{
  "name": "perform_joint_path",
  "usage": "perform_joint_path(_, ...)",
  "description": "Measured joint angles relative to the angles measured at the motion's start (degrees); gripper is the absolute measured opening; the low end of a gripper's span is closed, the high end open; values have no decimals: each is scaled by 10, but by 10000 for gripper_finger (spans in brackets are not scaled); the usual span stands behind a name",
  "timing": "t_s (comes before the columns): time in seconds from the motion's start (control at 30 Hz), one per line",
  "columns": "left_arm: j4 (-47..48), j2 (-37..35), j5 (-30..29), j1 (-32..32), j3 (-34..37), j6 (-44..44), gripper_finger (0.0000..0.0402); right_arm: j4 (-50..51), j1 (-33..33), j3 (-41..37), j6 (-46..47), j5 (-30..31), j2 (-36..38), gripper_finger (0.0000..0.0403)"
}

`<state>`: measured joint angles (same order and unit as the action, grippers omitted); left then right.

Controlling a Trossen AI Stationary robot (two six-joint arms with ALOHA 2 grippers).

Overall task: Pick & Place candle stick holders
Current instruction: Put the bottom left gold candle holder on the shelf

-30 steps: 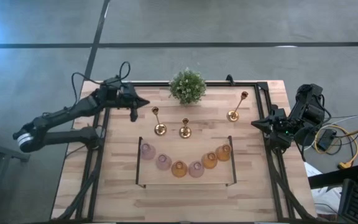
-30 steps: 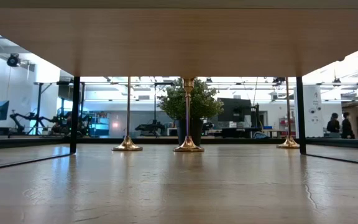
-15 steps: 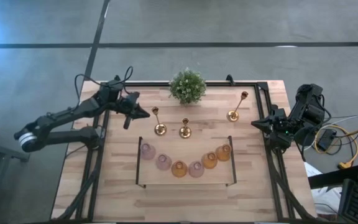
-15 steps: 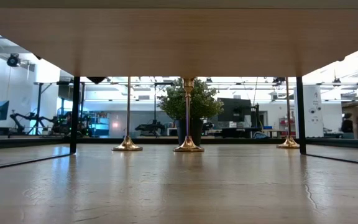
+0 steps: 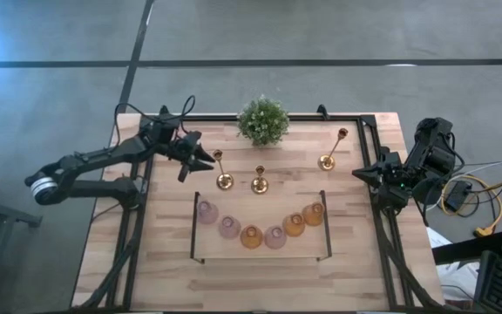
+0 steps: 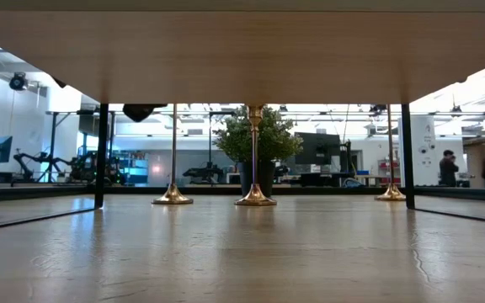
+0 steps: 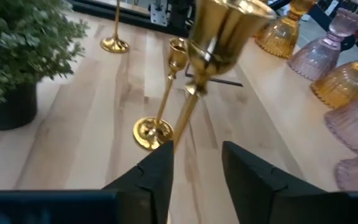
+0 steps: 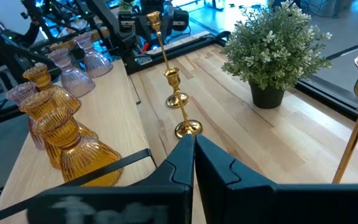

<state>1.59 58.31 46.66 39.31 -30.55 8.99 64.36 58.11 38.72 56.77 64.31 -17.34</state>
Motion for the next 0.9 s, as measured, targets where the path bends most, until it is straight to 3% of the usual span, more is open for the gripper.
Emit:
perform_joint_path(0.2,-32,21,-2,-4,-4,3,159,0,0,0,0,0,0,8)
perform_joint_path(0.67,-33,81,3,-21,-43,19,158,0,0,0,0,0,0,8)
perform_joint_path(0.9,-33,89,34,-21,-50,25,150,0,0,0,0,0,0,8)
